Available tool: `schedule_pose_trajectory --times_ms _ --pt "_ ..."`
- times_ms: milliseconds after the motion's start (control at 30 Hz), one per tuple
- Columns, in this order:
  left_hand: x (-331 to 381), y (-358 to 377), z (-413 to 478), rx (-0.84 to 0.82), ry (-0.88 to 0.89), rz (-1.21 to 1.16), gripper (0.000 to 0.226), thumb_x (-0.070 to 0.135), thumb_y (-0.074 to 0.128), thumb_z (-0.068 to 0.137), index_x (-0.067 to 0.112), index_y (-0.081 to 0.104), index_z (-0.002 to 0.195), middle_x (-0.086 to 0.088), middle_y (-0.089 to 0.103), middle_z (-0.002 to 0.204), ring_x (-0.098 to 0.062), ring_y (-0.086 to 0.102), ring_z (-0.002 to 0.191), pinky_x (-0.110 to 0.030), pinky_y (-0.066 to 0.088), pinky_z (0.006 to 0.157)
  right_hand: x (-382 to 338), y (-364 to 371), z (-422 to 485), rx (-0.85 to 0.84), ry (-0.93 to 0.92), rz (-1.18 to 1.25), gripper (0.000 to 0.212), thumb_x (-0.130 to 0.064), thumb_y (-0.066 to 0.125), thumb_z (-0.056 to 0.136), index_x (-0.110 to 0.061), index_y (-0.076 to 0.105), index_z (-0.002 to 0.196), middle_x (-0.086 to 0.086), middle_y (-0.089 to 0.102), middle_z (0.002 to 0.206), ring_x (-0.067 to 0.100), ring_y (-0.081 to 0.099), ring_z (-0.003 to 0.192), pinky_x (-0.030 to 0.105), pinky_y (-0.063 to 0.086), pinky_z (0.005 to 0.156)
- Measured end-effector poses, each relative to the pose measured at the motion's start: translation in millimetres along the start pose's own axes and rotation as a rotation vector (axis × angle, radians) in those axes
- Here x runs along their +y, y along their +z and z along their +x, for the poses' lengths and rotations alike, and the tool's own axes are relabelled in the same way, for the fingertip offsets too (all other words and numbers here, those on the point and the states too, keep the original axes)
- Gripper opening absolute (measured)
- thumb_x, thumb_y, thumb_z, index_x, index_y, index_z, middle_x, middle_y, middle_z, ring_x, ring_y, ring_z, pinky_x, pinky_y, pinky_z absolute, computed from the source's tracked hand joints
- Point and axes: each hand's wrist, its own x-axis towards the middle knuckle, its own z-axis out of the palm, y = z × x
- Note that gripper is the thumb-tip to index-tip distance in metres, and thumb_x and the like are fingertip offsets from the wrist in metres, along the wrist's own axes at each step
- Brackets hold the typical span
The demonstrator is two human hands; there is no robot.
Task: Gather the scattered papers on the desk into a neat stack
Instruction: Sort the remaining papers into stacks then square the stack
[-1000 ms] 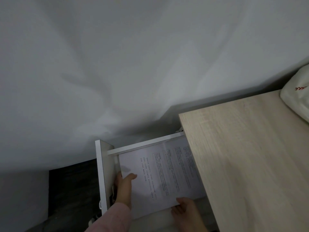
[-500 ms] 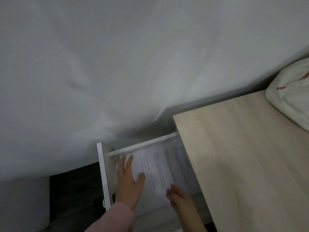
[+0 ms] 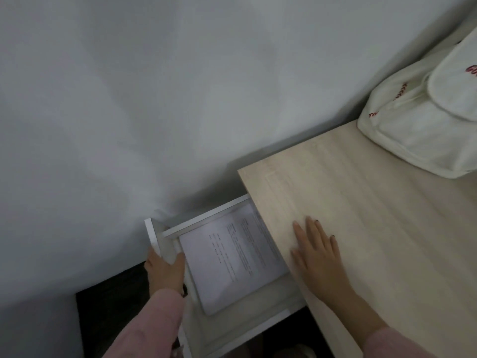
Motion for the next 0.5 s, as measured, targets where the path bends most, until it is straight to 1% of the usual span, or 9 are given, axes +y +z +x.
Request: schedule_pose_trajectory --times_ms 100,200,233,300,367,400,433,467,500 --pt "5.9 13.4 -2.2 -0.068 0.017 -0.029 0.073 0.025 0.052 0.091 0.016 0.009 0.15 -0.008 0.012 0.157 -0.031 0.027 0.138 -0.041 0.026 0.11 8.7 -1.0 -7.8 -0.037 0.071 -0.036 0.069 -0.054 -0.001 0.092 -0.022 0.032 0.144 0.012 0.034 0.15 0.028 0.031 0.138 0.054 0.03 0.106" --pt "16.5 35.0 -7.2 -0.171 0.019 -0.106 0.068 0.025 0.056 0.088 0.023 0.023 0.147 -0.009 0.033 0.149 -0.031 0.043 0.127 -0.044 0.036 0.105 17.0 -3.8 -14.6 -0.033 0.137 -0.069 0.065 -0.053 0.005 0.094 -0.021 0.036 0.142 0.013 0.041 0.146 0.031 0.04 0.134 0.056 0.037 0.1" --pt "20.0 43.4 -10.2 -0.211 0.021 -0.131 0.062 0.024 0.057 0.087 0.025 0.031 0.143 -0.008 0.043 0.142 -0.03 0.05 0.118 -0.043 0.042 0.099 20.3 -3.4 -16.6 -0.029 0.145 -0.085 0.064 -0.052 0.007 0.095 -0.02 0.037 0.141 0.013 0.043 0.145 0.03 0.041 0.133 0.056 0.038 0.099" --pt "29.4 62.4 -20.0 -0.286 0.041 -0.177 0.045 0.022 0.056 0.088 0.028 0.041 0.13 0.0 0.054 0.122 -0.022 0.055 0.101 -0.031 0.047 0.079 26.8 -0.5 -19.5 -0.019 0.142 -0.117 0.064 -0.053 0.008 0.095 -0.02 0.036 0.141 0.012 0.043 0.145 0.028 0.037 0.135 0.054 0.035 0.103" --pt "40.7 82.3 -34.6 -0.372 0.07 -0.204 0.042 0.021 0.056 0.089 0.036 0.035 0.123 0.01 0.053 0.101 -0.012 0.054 0.088 -0.024 0.041 0.064 31.1 1.7 -20.2 -0.003 0.132 -0.126 0.063 -0.054 0.008 0.095 -0.021 0.033 0.142 0.011 0.042 0.146 0.025 0.028 0.136 0.051 0.028 0.107" --pt "43.7 91.7 -39.7 -0.416 0.074 -0.207 0.04 0.021 0.057 0.09 0.034 0.036 0.121 0.012 0.052 0.098 -0.011 0.054 0.088 -0.025 0.043 0.065 30.4 1.0 -20.1 -0.007 0.133 -0.12 0.063 -0.055 0.007 0.095 -0.021 0.032 0.142 0.011 0.042 0.146 0.024 0.025 0.135 0.05 0.023 0.107" --pt "47.8 101.1 -46.5 -0.46 0.084 -0.192 0.038 0.022 0.057 0.089 0.03 0.038 0.121 0.009 0.054 0.104 -0.013 0.056 0.093 -0.028 0.048 0.072 30.5 0.0 -20.4 -0.009 0.134 -0.116 0.063 -0.055 0.007 0.095 -0.021 0.032 0.142 0.011 0.042 0.146 0.023 0.024 0.135 0.049 0.02 0.106" --pt "50.8 109.1 -52.7 -0.495 0.095 -0.181 0.043 0.023 0.058 0.089 0.024 0.041 0.128 0.005 0.055 0.115 -0.017 0.056 0.101 -0.034 0.05 0.085 30.5 -0.5 -20.6 -0.014 0.136 -0.109 0.063 -0.055 0.007 0.095 -0.022 0.032 0.142 0.011 0.042 0.146 0.023 0.023 0.135 0.048 0.018 0.105" --pt "52.2 116.6 -56.6 -0.526 0.105 -0.169 0.052 0.024 0.059 0.088 0.021 0.039 0.136 0.001 0.053 0.124 -0.019 0.055 0.109 -0.039 0.047 0.096 30.0 -1.7 -20.5 -0.032 0.137 -0.101 0.062 -0.055 0.008 0.095 -0.022 0.032 0.142 0.01 0.041 0.146 0.023 0.023 0.135 0.047 0.017 0.105"
